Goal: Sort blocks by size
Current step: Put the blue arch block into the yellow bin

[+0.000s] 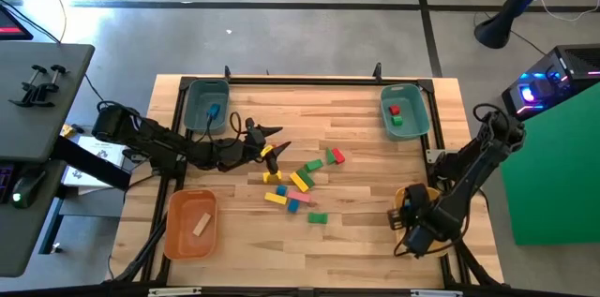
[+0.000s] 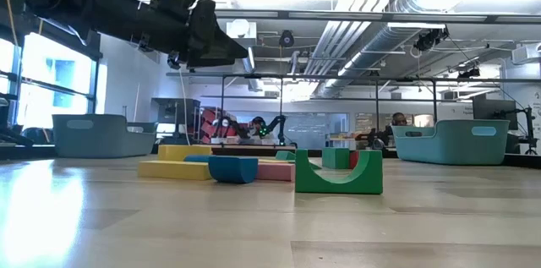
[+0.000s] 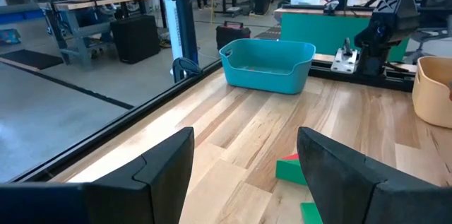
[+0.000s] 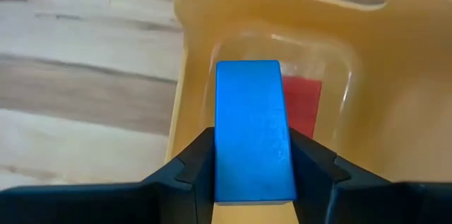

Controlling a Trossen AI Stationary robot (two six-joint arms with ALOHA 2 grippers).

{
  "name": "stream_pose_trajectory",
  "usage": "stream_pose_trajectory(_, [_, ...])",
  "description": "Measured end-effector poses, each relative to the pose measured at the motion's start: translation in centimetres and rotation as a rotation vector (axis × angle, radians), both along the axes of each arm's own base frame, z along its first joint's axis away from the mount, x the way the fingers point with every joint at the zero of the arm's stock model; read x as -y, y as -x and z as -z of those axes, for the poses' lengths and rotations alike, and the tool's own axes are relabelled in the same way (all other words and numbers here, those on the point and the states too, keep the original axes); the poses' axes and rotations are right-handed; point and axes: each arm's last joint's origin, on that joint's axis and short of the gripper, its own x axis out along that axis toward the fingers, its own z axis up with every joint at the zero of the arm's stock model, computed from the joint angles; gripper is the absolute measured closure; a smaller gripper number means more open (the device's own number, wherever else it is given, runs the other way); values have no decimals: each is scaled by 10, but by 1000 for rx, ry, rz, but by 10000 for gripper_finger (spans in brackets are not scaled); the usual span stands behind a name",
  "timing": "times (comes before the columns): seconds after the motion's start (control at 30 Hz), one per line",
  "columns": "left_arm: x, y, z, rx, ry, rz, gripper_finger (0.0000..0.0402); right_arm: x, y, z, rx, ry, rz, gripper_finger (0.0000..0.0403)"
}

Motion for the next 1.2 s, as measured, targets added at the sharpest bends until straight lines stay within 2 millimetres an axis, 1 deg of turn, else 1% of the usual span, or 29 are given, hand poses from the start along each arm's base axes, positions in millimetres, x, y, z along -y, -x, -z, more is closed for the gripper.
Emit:
stream_pose_trajectory(0.1, [0,0,0,0,0,0,165,2,0,0,-4,18,5,274])
stream_pose_trajectory(0.27, [0,0,0,0,0,1,165,2,-1,2,-10,33,10,245])
stream_pose_trajectory(0.33, [0,0,0,1,0,0,165,1,-1,4,-19,45,8,242])
stream_pose_trajectory(0.57, [0,0,0,3,1,0,165,-2,-3,10,-31,59,1,255])
stream_pose_trajectory(0.77, [0,0,0,6,1,0,165,-2,-4,10,-27,61,-13,251])
stream_pose_trajectory(0.9, [0,0,0,6,1,0,165,-3,-8,10,65,89,-43,253])
stream_pose_trajectory(0.97, [0,0,0,6,1,0,165,-3,-9,10,81,91,-45,253])
stream_pose_trajectory(1.2, [0,0,0,5,1,0,165,-5,-7,11,26,44,-31,253])
